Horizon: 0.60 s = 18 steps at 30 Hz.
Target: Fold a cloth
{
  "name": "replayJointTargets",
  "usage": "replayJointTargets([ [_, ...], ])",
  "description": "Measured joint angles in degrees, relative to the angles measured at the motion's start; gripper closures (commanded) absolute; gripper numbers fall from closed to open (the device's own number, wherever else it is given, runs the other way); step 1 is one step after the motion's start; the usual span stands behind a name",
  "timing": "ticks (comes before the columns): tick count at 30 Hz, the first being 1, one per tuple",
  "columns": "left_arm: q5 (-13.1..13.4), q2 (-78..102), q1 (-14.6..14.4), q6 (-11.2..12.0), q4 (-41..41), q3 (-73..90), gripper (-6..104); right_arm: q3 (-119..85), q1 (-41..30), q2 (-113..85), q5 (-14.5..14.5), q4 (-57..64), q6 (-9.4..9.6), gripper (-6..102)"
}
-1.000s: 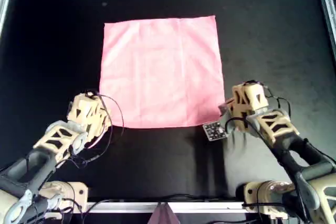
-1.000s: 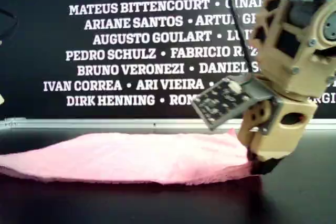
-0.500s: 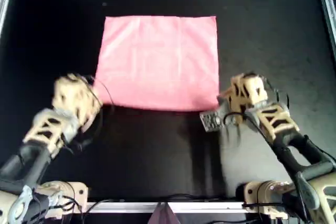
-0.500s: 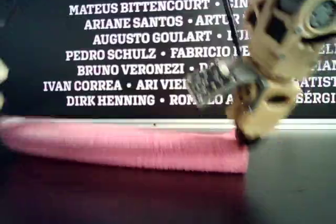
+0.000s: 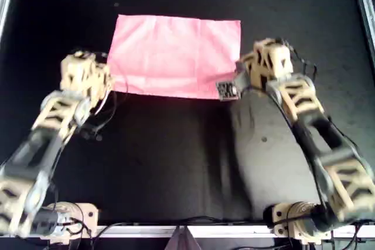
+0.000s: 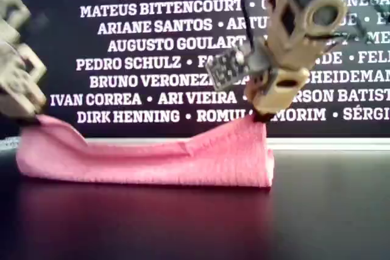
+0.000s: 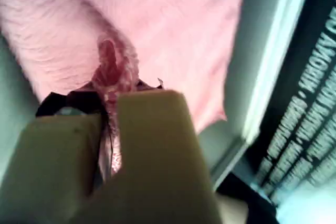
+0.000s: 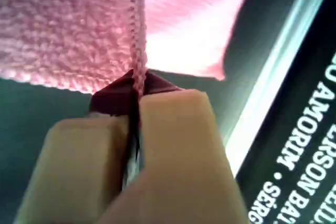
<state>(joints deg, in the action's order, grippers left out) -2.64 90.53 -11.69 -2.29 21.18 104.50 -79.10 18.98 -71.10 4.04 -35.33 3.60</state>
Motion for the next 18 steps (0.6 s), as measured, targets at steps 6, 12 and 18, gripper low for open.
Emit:
replayJointTargets([
  [6, 0.26, -15.12, 0.70, 0.00, 0.00, -16.44, 98, 21.18, -2.81, 17.31, 0.00, 0.00, 0.00, 96],
  [12, 0.35, -27.16, 0.79, -0.09, 0.00, -31.73, 98, 42.01, -3.52, 32.78, 0.00, 0.00, 0.00, 96],
  [18, 0.35, -36.39, 0.79, -0.09, 0.00, -44.47, 98, 59.24, -3.52, 45.44, 0.00, 0.00, 0.00, 96],
])
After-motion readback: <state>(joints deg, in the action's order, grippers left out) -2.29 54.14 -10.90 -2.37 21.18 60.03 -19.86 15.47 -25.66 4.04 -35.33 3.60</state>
